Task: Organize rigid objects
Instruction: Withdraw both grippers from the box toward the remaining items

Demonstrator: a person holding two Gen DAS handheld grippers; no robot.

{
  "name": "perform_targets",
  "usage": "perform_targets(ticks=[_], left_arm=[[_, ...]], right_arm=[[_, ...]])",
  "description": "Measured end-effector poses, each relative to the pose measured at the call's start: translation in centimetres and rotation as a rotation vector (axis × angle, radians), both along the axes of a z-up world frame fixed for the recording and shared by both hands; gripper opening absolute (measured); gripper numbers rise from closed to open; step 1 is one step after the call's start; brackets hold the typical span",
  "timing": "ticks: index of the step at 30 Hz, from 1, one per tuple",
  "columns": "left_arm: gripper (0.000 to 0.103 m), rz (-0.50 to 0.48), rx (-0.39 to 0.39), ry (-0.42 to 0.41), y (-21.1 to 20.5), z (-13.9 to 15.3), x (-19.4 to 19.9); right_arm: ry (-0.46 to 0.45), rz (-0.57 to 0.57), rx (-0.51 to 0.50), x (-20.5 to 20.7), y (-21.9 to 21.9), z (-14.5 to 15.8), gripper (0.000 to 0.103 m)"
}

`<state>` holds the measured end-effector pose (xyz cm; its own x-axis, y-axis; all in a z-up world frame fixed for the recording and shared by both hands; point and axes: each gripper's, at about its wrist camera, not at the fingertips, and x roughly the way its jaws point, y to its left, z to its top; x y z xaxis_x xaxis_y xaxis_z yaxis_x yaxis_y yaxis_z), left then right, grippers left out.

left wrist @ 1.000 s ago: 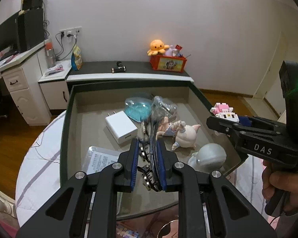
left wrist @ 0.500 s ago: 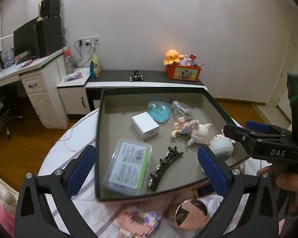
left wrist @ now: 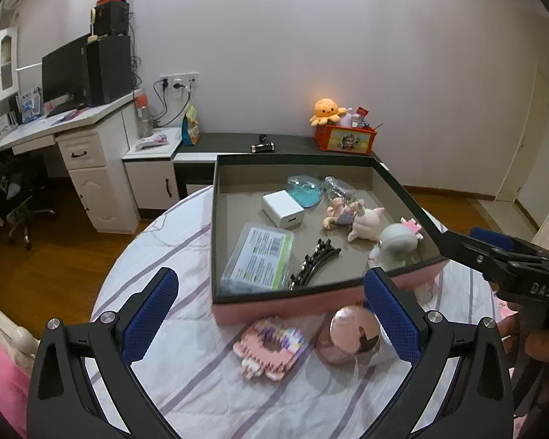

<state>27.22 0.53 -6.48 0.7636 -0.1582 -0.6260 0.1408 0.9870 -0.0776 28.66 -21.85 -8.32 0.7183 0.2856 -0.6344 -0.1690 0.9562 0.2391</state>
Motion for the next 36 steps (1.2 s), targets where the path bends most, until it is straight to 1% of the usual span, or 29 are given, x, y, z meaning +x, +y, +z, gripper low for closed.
perform_targets(ticks=[7, 13, 16, 20, 25, 36], left_arm=[[0.103, 0.016, 0.017, 0.009, 0.4, -0.6, -2.7], [0.103, 0.039, 0.031, 0.007, 0.6, -1.4, -5.3], [0.103, 0.051, 0.029, 0.026, 0.9, -2.1, -6.1], [0.103, 0.064, 0.021, 0.050, 1.4, -3.0, -6.9], [0.103, 0.066, 0.028, 0.065, 1.5, -3.6, -7.6], [0.103, 0.066, 0.027, 0.077, 1.6, -4.1, -7.8]], right_arm=[[-0.010, 0.010, 0.014, -3.1, 0.4, 0.0, 0.103], [-0.012, -0.015, 0.030, -6.2, 0.3, -0.7, 0.103], [-0.001, -0.032, 0.013, -7.6, 0.4, -1.6, 0.103], [0.040, -0.041, -0.010, -9.1, 0.6, -3.5, 0.103], [0.083, -0.047, -0.010, -9.9, 0.2, -5.1, 0.103], [0.094, -0.033, -0.017, -9.6, 1.0, -5.3, 0.103]])
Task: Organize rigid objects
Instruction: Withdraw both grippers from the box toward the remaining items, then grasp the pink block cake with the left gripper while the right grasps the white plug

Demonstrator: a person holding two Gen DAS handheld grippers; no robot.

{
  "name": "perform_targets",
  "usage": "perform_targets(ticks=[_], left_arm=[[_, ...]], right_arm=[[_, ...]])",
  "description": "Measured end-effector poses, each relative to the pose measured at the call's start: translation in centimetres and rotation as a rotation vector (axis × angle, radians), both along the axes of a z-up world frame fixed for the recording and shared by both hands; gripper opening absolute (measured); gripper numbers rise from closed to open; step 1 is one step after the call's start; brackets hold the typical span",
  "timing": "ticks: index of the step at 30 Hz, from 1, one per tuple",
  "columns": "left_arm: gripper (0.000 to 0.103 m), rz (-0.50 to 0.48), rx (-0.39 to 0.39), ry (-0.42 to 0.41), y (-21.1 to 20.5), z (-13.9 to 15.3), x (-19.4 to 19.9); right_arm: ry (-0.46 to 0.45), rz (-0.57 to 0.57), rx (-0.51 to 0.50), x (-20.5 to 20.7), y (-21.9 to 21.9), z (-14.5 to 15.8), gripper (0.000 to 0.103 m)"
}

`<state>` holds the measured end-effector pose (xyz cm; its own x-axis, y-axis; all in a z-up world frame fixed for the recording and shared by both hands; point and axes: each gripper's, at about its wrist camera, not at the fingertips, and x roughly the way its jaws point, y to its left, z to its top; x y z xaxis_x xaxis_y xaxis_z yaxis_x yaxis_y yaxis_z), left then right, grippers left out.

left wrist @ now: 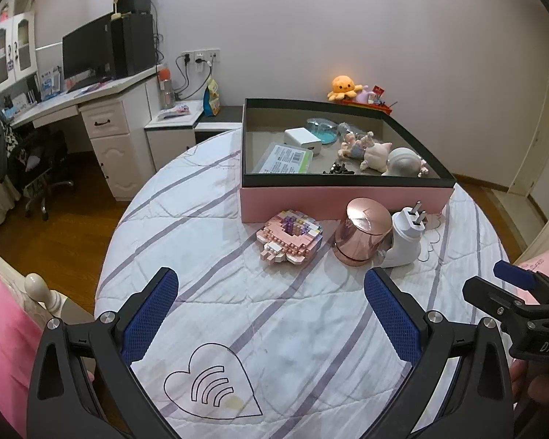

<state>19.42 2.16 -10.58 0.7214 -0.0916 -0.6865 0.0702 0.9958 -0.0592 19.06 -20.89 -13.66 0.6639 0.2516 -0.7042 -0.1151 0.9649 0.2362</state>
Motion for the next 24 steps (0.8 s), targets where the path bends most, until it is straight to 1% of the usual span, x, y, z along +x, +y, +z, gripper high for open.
perform_targets(ticks=[6, 15, 20, 22, 24], left_arm=[[0.103, 0.004, 0.011, 0.024, -0.2, -0.9, 1.4], [0.103, 0.004, 0.033, 0.070, -0.9, -2.8, 5.1], [0.103, 0.001, 0.035, 0.102, -1.0, -4.0, 6.7], [0.103, 0.000, 0.033, 0.111, -1.0, -4.4, 7.3], [0.103, -0.002, 0.032, 0.118, -1.1, -4.7, 7.7]], right_arm=[[0.010, 0.022, -0.003, 1.8, 1.0, -0.1, 0.103], [0.084, 0.024, 0.002, 5.8, 2.2, -2.4, 0.103], [0.098, 0.023, 0.022, 6.6, 2.2, -3.1, 0.093], [0.104, 0.020, 0.031, 7.0, 2.1, -3.2, 0.083], [0.111, 0.022, 0.058, 7.5, 1.9, -3.3, 0.081]])
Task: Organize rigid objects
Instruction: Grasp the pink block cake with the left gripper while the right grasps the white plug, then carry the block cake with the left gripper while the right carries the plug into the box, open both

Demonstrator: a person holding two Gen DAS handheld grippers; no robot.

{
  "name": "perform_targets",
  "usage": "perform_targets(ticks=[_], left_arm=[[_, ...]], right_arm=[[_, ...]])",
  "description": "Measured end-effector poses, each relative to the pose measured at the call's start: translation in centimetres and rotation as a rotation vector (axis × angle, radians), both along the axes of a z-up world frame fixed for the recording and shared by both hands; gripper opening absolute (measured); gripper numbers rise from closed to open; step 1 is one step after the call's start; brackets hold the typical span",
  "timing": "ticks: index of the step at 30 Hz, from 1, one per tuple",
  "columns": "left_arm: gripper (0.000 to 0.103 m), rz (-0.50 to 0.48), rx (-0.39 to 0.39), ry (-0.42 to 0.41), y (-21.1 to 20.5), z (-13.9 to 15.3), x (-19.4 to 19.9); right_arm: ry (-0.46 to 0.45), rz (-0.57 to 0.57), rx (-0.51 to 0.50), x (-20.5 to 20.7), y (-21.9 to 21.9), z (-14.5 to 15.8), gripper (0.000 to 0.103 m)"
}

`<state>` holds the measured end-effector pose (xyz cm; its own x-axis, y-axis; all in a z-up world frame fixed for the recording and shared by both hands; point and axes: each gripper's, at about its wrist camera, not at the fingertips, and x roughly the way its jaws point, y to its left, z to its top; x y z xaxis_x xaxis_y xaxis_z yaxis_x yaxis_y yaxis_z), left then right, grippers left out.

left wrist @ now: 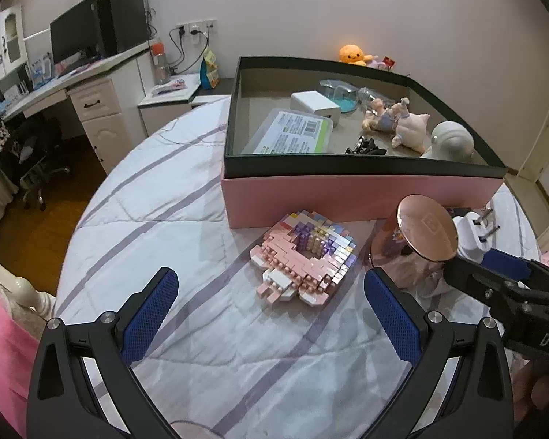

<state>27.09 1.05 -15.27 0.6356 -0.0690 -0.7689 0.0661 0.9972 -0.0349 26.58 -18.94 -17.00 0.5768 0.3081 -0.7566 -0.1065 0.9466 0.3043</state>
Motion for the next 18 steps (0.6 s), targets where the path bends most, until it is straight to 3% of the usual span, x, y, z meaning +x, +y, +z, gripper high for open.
perform_targets(ticks=[4, 11, 13, 15, 16, 18], left_arm=[[0.103, -0.001, -0.003, 0.016, 0.0, -0.7, 0.8], [0.099, 0.007, -0.041, 0.049, 0.3, -1.6, 2.3], [0.089, -0.016, -0.048, 0.044, 0.0, -1.6, 2.5], [0.073, -0.039, -0.040, 0.036, -0.5, -1.5, 2.7], [0.059, -0.053, -0.039, 0.030, -0.7, -1.4, 2.7], [0.060, -0.069, -0.054, 0.027, -0.7, -1.4, 2.7]], right_arm=[[0.008, 0.003, 0.000, 0.6, 0.6, 0.0, 0.071], [0.004, 0.006, -0.072, 1.1, 2.0, -0.6, 0.065], [-0.006, 0.012, -0.091, 1.1, 2.2, -0.6, 0.056], [-0.014, 0.018, -0.101, 0.8, 2.2, -0.5, 0.049], [-0.015, 0.019, -0.093, 0.6, 2.1, -0.5, 0.049], [-0.017, 0.020, -0.081, 0.2, 1.7, -0.5, 0.049]])
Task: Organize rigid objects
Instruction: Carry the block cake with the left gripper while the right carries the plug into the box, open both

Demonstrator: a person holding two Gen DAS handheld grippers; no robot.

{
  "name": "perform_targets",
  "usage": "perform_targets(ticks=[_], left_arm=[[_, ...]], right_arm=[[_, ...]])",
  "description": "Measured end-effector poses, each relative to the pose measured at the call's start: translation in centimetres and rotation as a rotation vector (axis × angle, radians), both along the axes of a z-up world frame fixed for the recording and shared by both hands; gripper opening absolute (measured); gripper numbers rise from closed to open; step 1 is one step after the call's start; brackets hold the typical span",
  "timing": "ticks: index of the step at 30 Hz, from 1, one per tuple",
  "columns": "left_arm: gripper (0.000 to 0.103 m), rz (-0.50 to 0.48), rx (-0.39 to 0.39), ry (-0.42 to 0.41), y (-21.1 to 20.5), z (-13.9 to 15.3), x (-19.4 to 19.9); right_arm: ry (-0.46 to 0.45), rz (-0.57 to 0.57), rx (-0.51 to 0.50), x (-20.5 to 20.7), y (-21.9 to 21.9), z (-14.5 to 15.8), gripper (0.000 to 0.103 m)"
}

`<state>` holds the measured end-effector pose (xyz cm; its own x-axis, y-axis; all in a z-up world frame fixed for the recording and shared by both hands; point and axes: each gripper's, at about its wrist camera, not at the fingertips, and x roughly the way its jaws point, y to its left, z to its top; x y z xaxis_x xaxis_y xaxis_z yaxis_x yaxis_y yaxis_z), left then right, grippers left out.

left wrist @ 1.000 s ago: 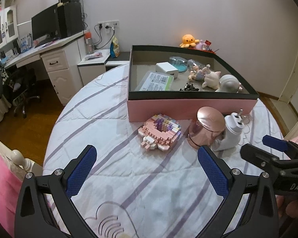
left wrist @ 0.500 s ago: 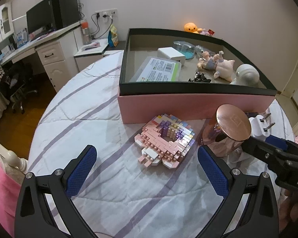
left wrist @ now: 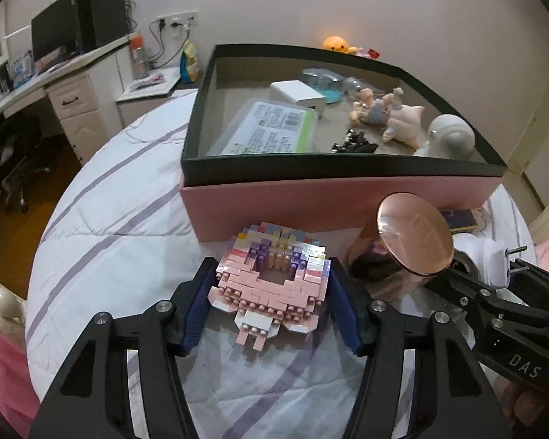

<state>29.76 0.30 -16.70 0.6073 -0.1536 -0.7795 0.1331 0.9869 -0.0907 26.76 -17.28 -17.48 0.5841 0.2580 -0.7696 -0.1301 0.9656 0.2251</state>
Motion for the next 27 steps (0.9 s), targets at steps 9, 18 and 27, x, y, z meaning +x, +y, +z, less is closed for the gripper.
perform_targets(ticks=[9, 18, 27], left_arm=[[0.059, 0.004, -0.050, -0.008, 1.1, 0.6, -1.9], [0.059, 0.016, -0.059, -0.033, 1.8, 2.0, -3.6], [0.060, -0.003, -0.067, -0.117, 1.8, 5.7, -3.1]], right_arm=[[-0.008, 0.003, 0.030, -1.7, -1.6, 0.5, 0.049], [-0.035, 0.008, 0.050, -2.2, -1.9, 2.0, 0.048], [-0.120, 0.040, 0.053, -1.1, -1.8, 5.9, 0.048]])
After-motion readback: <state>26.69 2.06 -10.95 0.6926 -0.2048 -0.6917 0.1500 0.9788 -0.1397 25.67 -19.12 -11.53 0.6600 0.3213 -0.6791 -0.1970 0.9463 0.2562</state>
